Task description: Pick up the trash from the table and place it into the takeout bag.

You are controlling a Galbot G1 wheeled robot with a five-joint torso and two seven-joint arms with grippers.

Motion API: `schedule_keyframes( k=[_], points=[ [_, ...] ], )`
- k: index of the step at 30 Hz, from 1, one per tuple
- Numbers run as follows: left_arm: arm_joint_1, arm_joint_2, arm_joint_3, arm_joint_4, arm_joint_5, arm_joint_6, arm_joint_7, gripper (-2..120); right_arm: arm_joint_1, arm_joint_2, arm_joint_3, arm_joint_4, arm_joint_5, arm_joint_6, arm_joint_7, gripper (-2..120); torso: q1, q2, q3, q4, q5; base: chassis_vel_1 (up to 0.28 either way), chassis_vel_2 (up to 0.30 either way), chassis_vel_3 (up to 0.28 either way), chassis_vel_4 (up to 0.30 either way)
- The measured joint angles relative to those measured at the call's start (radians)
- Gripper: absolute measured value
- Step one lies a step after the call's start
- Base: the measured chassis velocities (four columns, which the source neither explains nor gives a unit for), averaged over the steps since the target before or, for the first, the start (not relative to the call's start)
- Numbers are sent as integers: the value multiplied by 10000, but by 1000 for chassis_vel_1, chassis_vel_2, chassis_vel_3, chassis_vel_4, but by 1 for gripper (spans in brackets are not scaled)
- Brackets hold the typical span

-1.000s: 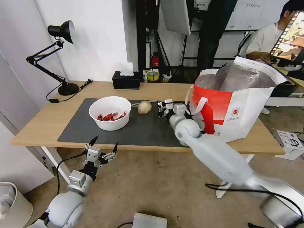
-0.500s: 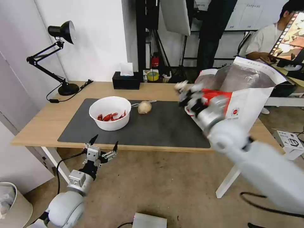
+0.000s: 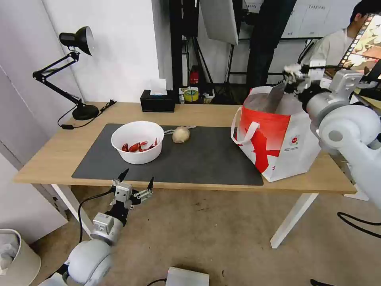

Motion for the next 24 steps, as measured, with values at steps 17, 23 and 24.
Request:
schedule_keyframes(
  k=[17,23,24],
  points=[
    [-162,166,72,12,-26,-18,-52,100,646,228,-265,-82,1115,-988,1244,50,0,0,0,0,-3,0,0,0,0],
    [-165,175,46,15,-39,-23,-55,100,553,216,-258,31,975,-1101,1143,73,0,0,0,0,-2,0,0,0,0],
    [-165,164,55,15,-39,-23,-56,100,542,204,-257,42,903,-1104,1076,78,0,0,0,0,-2,0,0,0,0]
  ],
)
